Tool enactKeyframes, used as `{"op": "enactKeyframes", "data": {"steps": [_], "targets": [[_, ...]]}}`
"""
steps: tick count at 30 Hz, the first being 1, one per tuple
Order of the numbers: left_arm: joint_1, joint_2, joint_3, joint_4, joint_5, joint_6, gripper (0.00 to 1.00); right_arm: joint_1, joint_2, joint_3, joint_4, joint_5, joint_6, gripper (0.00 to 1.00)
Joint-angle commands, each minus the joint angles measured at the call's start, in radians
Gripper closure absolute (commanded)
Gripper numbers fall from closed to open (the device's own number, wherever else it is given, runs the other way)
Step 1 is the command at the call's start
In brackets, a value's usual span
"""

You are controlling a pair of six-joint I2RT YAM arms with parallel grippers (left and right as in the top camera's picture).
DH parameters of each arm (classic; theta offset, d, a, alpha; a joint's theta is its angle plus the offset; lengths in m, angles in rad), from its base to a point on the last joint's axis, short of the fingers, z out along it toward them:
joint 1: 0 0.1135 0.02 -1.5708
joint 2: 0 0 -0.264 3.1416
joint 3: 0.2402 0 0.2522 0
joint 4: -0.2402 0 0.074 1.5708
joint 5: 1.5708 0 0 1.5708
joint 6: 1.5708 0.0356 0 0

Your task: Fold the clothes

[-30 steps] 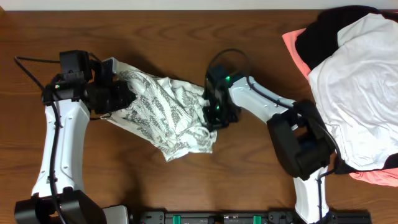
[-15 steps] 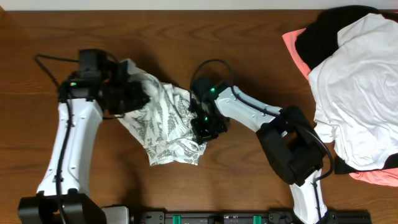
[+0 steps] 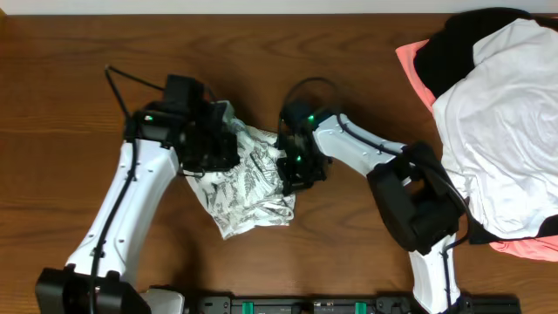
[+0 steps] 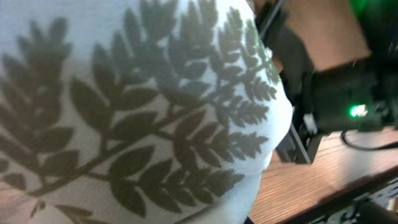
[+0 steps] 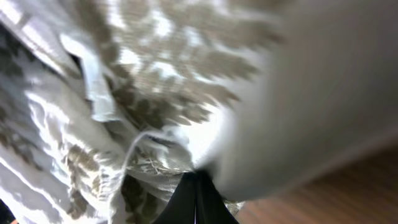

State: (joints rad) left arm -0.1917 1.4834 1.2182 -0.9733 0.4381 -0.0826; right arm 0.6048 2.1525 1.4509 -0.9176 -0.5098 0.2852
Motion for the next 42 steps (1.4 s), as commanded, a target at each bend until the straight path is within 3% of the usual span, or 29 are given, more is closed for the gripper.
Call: {"op": "enactKeyframes", "data": {"steps": [1,19,24,32,33,34,36,38,42], "targets": [[-0.037,-0.021,0.010,-0.009,-0.036,-0.009,0.94,-0.022,0.047,-0.023,0.017,0.101,0.005,0.98],[-0.208,-0.016,0.010,-0.001,-0.105,-0.035,0.94,-0.021,0.047,-0.023,0.038,0.056,0.006,0.98],[-0.187,-0.016,0.010,0.025,-0.261,-0.055,0.94,-0.024,0.047,-0.023,0.034,0.057,0.006,0.98],[-0.047,-0.013,0.010,0.065,-0.540,-0.121,0.94,-0.080,0.047,-0.023,0.006,0.100,0.005,0.98],[-0.027,-0.010,0.010,0.071,-0.551,-0.122,0.90,-0.092,0.047,-0.023,0.008,0.100,0.003,0.98],[-0.009,-0.007,0.010,0.079,-0.552,-0.122,0.75,-0.103,0.047,-0.022,0.010,0.092,-0.018,0.98],[0.025,0.002,0.010,0.093,-0.552,-0.122,0.64,-0.121,0.047,-0.017,0.007,0.061,-0.079,0.98],[0.055,0.014,0.010,0.104,-0.552,-0.122,0.45,-0.140,0.047,-0.006,-0.011,0.063,-0.100,0.98],[0.090,0.019,0.010,0.111,-0.551,-0.122,0.37,-0.174,0.047,0.002,-0.022,0.077,-0.099,0.98]]}}
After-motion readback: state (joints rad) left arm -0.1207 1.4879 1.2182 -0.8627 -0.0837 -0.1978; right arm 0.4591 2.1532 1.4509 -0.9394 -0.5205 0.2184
